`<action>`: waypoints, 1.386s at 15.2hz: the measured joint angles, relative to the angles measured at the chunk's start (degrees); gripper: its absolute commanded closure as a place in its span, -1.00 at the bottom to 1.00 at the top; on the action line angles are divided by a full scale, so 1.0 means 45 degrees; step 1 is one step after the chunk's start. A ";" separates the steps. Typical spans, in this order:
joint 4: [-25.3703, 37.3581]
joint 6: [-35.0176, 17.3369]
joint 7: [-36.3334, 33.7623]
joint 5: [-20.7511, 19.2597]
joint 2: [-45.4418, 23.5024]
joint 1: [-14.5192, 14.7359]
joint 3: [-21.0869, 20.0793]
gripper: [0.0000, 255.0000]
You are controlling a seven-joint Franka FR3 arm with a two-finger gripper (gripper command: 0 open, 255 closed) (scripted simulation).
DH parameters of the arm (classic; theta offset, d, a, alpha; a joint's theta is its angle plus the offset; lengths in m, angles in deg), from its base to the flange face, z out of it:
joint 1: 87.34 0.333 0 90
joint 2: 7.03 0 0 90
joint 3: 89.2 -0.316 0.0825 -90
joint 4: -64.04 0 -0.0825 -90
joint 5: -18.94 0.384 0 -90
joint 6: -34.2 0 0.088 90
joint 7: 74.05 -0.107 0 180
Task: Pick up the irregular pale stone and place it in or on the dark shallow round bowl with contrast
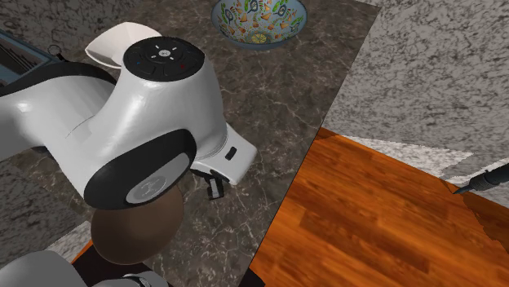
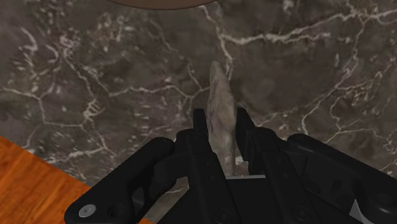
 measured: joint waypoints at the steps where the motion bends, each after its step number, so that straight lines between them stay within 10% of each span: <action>1: 0.0000 0.0000 0.0000 0.0000 0.0000 0.0000 0.0000 1.00; 21: 0.2849 0.2993 -0.0102 0.0051 0.0149 0.0038 -0.0089 1.00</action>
